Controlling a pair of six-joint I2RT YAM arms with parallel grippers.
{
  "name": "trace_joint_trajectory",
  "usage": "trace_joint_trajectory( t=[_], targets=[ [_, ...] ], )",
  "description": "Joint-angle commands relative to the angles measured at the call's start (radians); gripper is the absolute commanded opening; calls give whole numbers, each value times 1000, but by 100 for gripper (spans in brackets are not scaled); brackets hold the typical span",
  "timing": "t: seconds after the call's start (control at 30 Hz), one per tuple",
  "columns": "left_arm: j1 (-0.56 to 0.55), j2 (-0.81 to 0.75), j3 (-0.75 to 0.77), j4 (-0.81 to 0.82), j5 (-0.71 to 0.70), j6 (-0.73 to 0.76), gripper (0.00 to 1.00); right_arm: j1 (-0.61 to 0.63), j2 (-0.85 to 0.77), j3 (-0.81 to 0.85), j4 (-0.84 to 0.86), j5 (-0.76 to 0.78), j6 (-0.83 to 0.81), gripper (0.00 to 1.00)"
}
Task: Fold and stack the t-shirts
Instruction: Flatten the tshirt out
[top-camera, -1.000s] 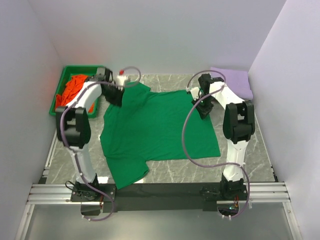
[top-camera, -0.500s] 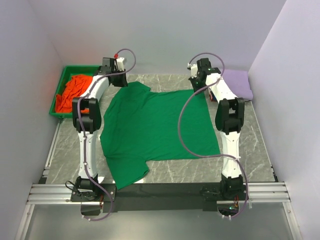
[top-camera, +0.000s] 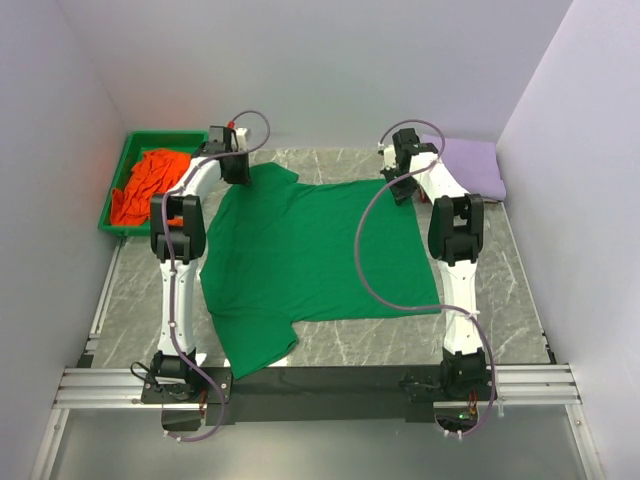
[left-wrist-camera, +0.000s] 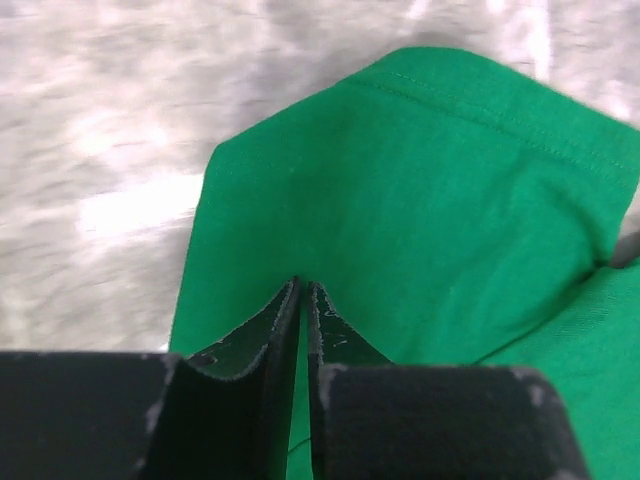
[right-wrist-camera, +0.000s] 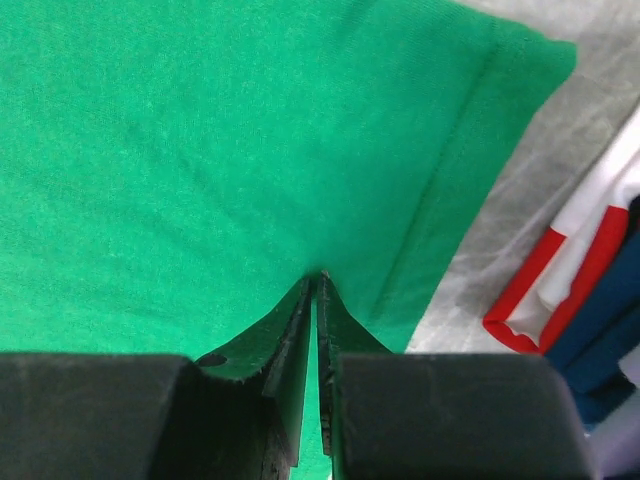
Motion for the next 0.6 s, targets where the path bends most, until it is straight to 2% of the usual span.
trace_joint_trajectory(
  t=[0.0, 0.13, 0.23, 0.27, 0.33, 0.37, 0.43, 0.47, 0.53, 0.57],
  targets=[
    [43, -18, -2, -35, -73, 35, 13, -21, -9, 7, -28, 28, -8, 13],
    [60, -41, -19, -34, -73, 49, 13, -19, -15, 12, -42, 28, -5, 12],
    [60, -50, -2, -34, -64, 54, 22, -18, -38, 15, -44, 22, 1, 16],
    [60, -55, 9, -37, -55, 54, 29, -16, -49, 18, -53, -2, 0, 21],
    [60, -85, 27, -38, -35, 54, 35, -15, -100, 27, -68, -32, -12, 25],
    [60, -104, 24, -31, -24, 54, 39, -15, -121, 27, -100, -56, -23, 34],
    [60, -191, -20, -14, 5, 92, 42, -10, -204, -8, -123, -108, -61, 41],
    [60, -226, -46, 6, 15, 99, 47, -7, -239, -35, -136, -122, -77, 56],
    [60, -341, -135, 21, 39, 125, 52, -4, -340, -141, -143, -148, -120, 67],
    [60, -380, -167, 21, 46, 139, 58, -3, -371, -181, -154, -150, -130, 70]
  ],
)
